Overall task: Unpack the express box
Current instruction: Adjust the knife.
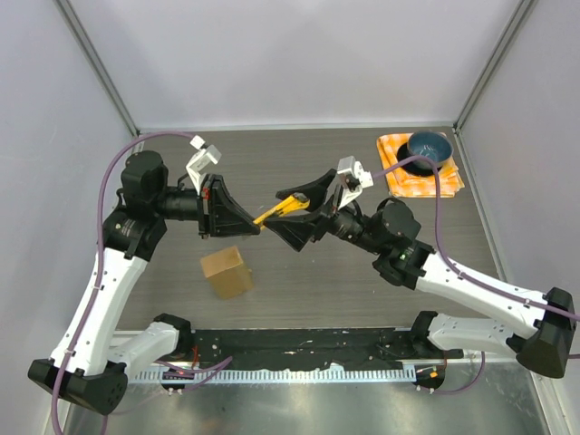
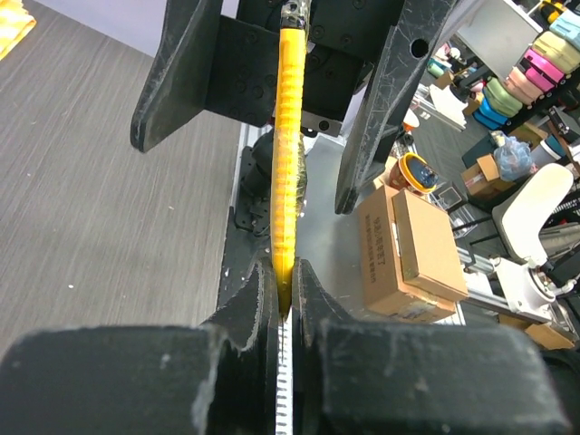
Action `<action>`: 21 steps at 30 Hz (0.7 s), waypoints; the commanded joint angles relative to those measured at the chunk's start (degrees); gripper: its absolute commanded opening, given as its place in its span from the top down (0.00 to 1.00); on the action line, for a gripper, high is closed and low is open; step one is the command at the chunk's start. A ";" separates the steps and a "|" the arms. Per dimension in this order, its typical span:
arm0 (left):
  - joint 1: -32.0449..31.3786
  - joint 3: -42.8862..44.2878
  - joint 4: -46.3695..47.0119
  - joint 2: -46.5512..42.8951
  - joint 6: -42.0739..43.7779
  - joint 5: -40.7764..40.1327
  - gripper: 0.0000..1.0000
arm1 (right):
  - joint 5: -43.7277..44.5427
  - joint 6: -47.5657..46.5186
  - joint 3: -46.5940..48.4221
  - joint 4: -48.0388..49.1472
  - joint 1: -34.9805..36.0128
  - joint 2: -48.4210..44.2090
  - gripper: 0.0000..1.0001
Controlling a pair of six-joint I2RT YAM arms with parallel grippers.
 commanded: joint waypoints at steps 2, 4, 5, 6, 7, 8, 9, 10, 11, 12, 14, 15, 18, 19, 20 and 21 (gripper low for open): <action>0.32 0.10 -2.56 -0.44 3.55 0.47 1.00 | -7.73 5.17 3.90 8.14 -1.54 3.42 0.19; 0.23 0.18 -3.00 -0.44 3.99 0.65 1.00 | -8.53 5.87 4.69 8.58 -1.89 5.00 0.27; 0.32 0.27 -3.70 -0.61 4.68 0.65 1.00 | -9.57 6.92 4.87 9.55 -2.24 5.36 0.31; 0.32 0.45 -4.31 -0.52 5.13 0.56 1.00 | -10.11 7.45 5.05 10.08 -2.50 5.88 0.39; 0.32 0.79 -4.93 -0.61 5.74 0.56 1.00 | -10.90 8.07 5.22 10.34 -2.68 6.24 0.44; 0.23 1.06 -6.50 -0.52 6.88 0.56 1.00 | -11.60 8.60 5.57 10.52 -3.20 6.94 0.51; 0.23 1.24 -7.21 -0.52 7.50 0.39 1.00 | -12.74 9.21 6.01 10.43 -3.38 7.20 0.63; 0.32 1.41 -7.83 -0.44 8.03 0.38 1.00 | -13.10 9.39 6.28 10.09 -3.47 7.47 0.67; 0.23 1.76 -9.40 -0.44 8.73 0.38 1.00 | -13.36 9.57 6.54 9.39 -3.56 7.82 0.70; 0.23 1.94 -10.29 -0.35 9.95 0.30 1.00 | -13.71 9.66 6.72 8.94 -3.73 7.82 0.73; 0.23 2.47 -11.95 -0.26 10.84 -0.06 1.00 | -14.24 9.31 7.07 6.67 -3.73 7.73 0.72; 0.23 2.64 -12.49 -0.17 11.71 -0.06 1.00 | -14.59 9.22 7.33 6.22 -3.73 7.65 0.67; 0.23 3.17 -14.51 -0.17 13.21 -0.67 1.00 | -14.60 9.04 6.63 5.42 -3.73 7.12 0.61; 0.23 3.17 -14.60 -0.17 13.65 -0.76 1.00 | -14.42 9.13 6.54 5.42 -3.73 7.03 0.59; 0.23 3.17 -14.78 -0.35 13.74 -1.11 1.00 | -14.25 9.13 6.28 5.16 -3.73 7.12 0.57; 0.32 3.26 -14.86 -0.35 13.74 -1.28 1.00 | -14.16 9.22 6.10 5.33 -3.73 7.21 0.52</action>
